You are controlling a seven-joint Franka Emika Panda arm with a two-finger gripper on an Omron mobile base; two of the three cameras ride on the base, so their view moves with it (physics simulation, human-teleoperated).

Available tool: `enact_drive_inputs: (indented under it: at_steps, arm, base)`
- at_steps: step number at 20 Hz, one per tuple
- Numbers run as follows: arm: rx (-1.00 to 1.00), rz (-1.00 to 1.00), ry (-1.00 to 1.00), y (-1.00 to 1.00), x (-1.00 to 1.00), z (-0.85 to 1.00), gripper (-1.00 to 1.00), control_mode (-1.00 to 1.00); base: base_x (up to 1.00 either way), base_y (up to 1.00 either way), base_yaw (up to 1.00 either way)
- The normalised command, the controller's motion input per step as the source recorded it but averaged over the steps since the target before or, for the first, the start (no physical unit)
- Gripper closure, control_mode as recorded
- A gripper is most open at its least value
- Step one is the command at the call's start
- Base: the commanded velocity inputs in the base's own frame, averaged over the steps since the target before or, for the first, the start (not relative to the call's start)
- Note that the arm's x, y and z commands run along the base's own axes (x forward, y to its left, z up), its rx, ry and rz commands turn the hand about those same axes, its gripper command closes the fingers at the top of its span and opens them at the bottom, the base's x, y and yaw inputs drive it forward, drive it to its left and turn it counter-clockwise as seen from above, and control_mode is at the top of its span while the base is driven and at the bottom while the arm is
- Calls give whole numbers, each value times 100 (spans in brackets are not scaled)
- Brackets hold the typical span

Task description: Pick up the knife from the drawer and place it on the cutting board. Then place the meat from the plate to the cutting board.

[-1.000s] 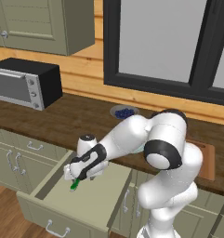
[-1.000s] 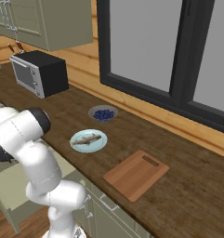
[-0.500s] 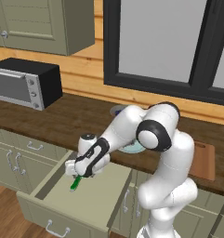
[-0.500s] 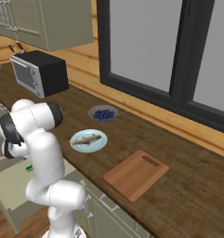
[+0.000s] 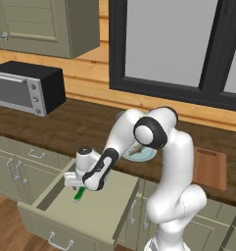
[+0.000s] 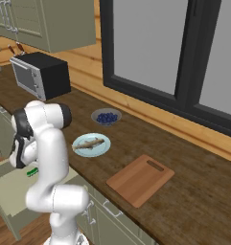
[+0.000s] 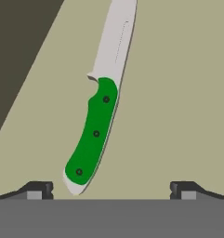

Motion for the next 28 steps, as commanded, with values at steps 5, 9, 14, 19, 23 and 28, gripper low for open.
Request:
enact_drive_inputs:
  at_steps: [5,9,14,19,23,28]
  arm:
    - [-1,-8,2,2,16,-21,-100,-100]
    - [-2,-5,0,3,32,-18,-100,-100]
    - [0,-5,0,5,36,-4,-100,-100]
    - [-2,-4,0,12,28,-23,-100,-100]
    - [-3,-3,0,15,16,-32,-100,-100]
    - [-5,-2,2,25,0,-50,100,-100]
  base:
    - [0,0,0]
    - [0,0,0]
    - [0,0,0]
    - [0,0,0]
    - [0,0,0]
    - [0,0,0]
